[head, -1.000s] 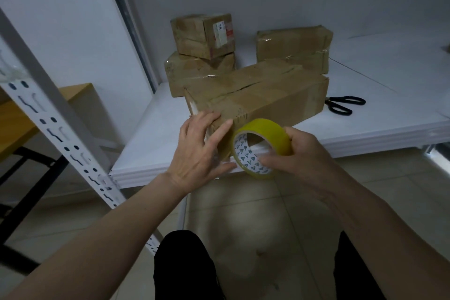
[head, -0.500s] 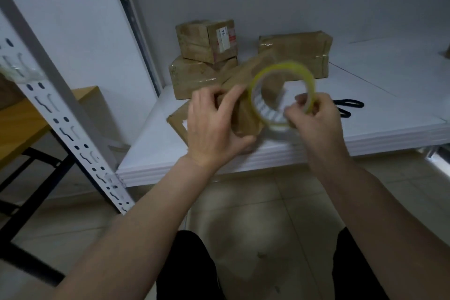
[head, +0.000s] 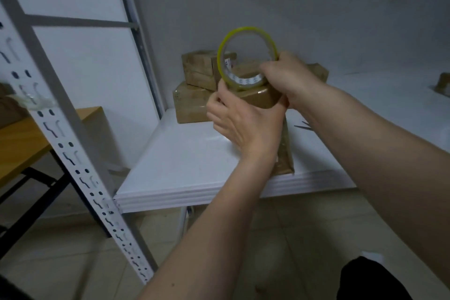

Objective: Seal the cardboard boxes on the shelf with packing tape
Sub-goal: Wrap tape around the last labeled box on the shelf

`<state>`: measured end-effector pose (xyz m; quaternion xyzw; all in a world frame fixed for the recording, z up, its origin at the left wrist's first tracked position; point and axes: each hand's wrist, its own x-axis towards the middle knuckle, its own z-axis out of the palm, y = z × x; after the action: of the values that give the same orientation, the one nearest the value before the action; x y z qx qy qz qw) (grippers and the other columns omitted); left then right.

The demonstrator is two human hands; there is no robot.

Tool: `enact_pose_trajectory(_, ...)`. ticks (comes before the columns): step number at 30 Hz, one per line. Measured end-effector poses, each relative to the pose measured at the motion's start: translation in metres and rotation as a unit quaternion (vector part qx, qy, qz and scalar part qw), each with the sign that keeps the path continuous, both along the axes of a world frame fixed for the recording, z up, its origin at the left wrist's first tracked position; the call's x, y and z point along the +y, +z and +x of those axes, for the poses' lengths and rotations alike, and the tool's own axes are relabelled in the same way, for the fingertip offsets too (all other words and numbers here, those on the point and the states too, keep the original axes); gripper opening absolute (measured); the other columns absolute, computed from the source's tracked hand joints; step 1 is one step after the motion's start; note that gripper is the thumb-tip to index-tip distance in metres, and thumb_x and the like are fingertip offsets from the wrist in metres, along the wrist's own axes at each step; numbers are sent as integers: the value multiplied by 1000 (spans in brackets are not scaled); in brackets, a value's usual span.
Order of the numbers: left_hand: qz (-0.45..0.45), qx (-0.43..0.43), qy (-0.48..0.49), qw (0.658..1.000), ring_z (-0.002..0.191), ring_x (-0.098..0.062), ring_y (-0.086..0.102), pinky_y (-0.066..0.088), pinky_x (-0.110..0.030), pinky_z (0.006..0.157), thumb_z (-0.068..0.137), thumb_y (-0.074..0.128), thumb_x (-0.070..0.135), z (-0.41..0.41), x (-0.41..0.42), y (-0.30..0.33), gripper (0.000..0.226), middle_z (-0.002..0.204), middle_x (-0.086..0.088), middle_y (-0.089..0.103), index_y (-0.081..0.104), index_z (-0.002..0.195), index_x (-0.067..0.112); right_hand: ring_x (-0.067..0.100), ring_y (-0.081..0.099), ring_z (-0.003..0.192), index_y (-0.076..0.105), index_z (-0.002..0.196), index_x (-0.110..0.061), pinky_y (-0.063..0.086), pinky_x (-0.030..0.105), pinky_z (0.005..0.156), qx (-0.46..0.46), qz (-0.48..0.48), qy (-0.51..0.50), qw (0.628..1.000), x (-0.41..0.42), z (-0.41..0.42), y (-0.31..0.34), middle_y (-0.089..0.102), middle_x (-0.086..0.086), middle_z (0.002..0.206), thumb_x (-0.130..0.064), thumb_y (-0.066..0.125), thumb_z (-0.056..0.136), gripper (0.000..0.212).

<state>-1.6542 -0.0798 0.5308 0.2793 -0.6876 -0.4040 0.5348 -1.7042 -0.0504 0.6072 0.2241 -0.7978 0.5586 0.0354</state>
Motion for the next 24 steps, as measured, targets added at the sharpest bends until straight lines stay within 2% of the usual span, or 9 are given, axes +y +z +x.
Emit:
enact_pose_trajectory(4,-58,-2,-53,997,143,-19,27,22,-26,115,60,90,41,0,-6,-1,123,153,-6,33,17,154,9,26,58,92,59,92,-11,39,28,58,45,68,-26,996,5,-4,-1,60,12,99,-23,52,85,16)
enact_pose_trajectory(6,-76,-12,-52,996,140,-19,32,27,-29,114,60,88,47,0,-4,-3,124,150,-5,37,17,155,10,30,58,94,58,95,-12,36,27,62,50,82,-35,995,12,-7,-1,59,11,100,-19,49,87,14)
enact_pose_trajectory(8,-104,-22,-32,994,137,-19,37,30,-34,113,60,86,54,-1,-2,-3,124,146,-5,43,20,155,10,29,55,89,58,99,-9,35,26,57,52,99,-46,993,18,-10,1,57,9,98,-15,47,89,16)
enact_pose_trajectory(10,-131,-36,-14,991,135,-19,40,29,-35,109,60,84,59,-3,-1,-3,122,143,-4,46,24,154,10,27,56,88,61,107,-3,39,26,61,40,84,-40,995,24,-12,3,59,9,100,-11,46,88,25)
enact_pose_trajectory(13,-165,-52,4,985,130,-17,44,31,-36,102,61,81,61,-7,0,-7,115,136,0,50,30,152,14,30,63,95,62,112,-2,53,36,80,20,52,-37,998,35,-17,3,64,15,107,-9,45,85,33)
enact_pose_trajectory(15,-186,-58,14,981,127,-17,45,32,-36,99,62,79,63,-9,0,-8,110,133,0,52,35,150,16,34,65,93,63,108,-1,56,47,84,-2,35,-36,999,44,-17,4,65,17,102,-8,46,84,30)
enact_pose_trajectory(18,-206,-63,26,976,123,-17,48,32,-33,95,62,77,69,-9,-1,-9,103,129,1,53,43,145,18,30,68,79,61,90,-6,58,51,74,-35,-4,-18,999,55,-20,4,65,14,87,-5,47,90,15)
enact_pose_trajectory(20,-220,-57,36,973,119,-16,50,28,-30,90,61,77,71,-9,-1,-9,99,125,2,55,50,140,18,25,66,71,55,79,-10,59,47,67,-63,-48,2,997,60,-21,3,61,10,80,-2,46,94,19)
enact_pose_trajectory(24,-227,-58,37,971,116,-15,50,27,-28,89,62,78,67,-9,-5,-8,92,121,3,55,55,137,20,29,67,72,46,82,-7,59,48,58,-112,-108,48,987,71,-24,8,61,19,81,3,41,97,19)
